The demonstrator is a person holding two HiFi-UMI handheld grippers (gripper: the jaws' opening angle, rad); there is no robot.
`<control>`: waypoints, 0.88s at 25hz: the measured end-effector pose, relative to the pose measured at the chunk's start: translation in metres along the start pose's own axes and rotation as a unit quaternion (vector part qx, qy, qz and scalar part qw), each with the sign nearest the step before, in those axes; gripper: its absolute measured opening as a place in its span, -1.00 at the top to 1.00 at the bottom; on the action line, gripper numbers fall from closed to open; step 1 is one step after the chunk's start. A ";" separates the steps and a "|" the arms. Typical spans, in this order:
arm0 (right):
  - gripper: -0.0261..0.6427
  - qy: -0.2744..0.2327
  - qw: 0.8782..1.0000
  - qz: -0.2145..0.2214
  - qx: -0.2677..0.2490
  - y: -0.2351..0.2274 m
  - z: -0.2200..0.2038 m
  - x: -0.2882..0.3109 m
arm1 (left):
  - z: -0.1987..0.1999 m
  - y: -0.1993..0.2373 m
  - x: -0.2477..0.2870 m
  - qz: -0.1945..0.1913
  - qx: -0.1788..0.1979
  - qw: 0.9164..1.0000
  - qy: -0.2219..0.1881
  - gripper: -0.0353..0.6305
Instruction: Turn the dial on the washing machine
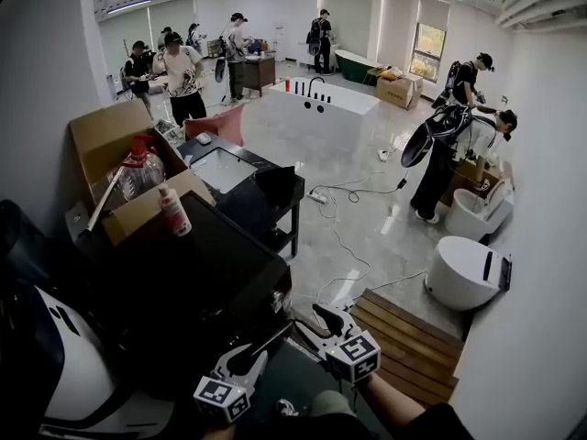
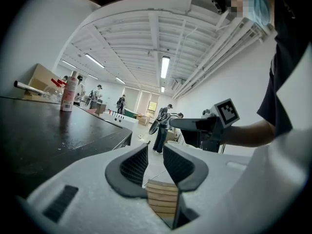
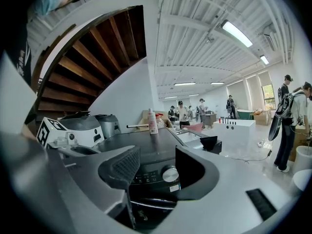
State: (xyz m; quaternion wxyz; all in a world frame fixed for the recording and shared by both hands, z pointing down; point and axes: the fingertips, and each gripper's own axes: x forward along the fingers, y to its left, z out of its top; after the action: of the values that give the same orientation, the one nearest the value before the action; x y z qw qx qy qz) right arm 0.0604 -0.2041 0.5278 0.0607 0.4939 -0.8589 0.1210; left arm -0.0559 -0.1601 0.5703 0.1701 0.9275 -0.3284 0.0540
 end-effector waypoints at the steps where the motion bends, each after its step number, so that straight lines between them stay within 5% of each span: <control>1: 0.26 -0.002 1.000 -0.001 0.000 0.000 0.002 -0.007 | 0.001 -0.003 0.001 0.000 0.001 1.000 -0.002 0.60; 22: 0.82 -0.029 0.999 0.018 0.017 0.015 0.009 -0.154 | -0.004 -0.122 -0.016 0.034 0.005 0.999 -0.024 0.71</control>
State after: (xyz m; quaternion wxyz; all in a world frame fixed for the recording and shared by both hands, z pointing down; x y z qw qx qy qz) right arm 0.1256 -0.0705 0.4827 0.0250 0.4828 -0.8667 0.1226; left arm 0.0079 -0.0601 0.5368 0.1555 0.9178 -0.3631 0.0390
